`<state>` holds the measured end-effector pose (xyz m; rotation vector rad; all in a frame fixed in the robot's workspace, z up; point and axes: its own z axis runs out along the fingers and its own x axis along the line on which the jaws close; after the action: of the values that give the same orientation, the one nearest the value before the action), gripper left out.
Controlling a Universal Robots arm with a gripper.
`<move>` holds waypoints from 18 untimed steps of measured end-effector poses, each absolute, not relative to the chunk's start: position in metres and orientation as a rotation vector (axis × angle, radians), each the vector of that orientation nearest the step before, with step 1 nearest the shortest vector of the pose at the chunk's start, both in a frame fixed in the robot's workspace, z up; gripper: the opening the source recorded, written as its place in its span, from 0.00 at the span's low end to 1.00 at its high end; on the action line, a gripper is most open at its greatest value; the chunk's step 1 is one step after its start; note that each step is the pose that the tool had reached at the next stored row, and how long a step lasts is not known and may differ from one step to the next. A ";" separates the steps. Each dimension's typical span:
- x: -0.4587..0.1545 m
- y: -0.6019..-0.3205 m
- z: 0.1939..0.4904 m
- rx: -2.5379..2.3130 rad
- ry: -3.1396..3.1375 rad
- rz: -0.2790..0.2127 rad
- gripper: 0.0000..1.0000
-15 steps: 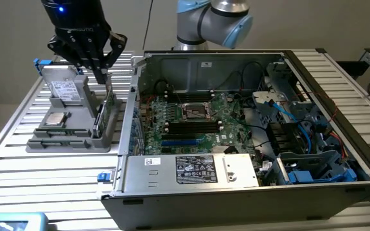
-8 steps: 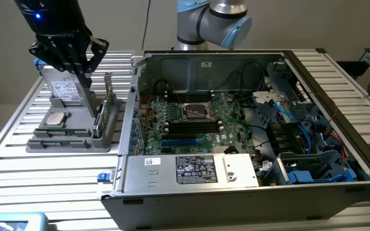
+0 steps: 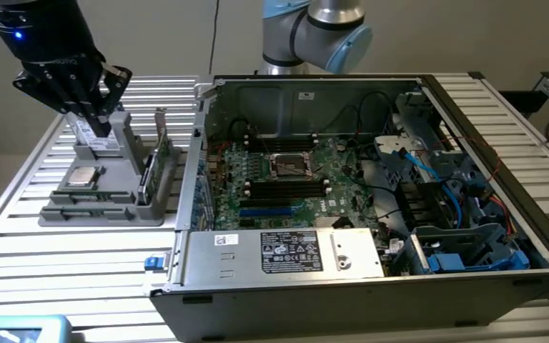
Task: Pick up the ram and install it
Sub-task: 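Reach for the ram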
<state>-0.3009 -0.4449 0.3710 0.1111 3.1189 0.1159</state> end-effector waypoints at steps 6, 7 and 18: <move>-0.326 -0.445 0.365 0.111 3.121 0.110 0.11; -0.329 -0.445 0.364 0.111 3.121 0.108 0.11; -0.359 -0.433 0.353 0.111 3.122 0.060 0.11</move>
<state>-0.3590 -0.4334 0.3534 0.1108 3.1218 0.0601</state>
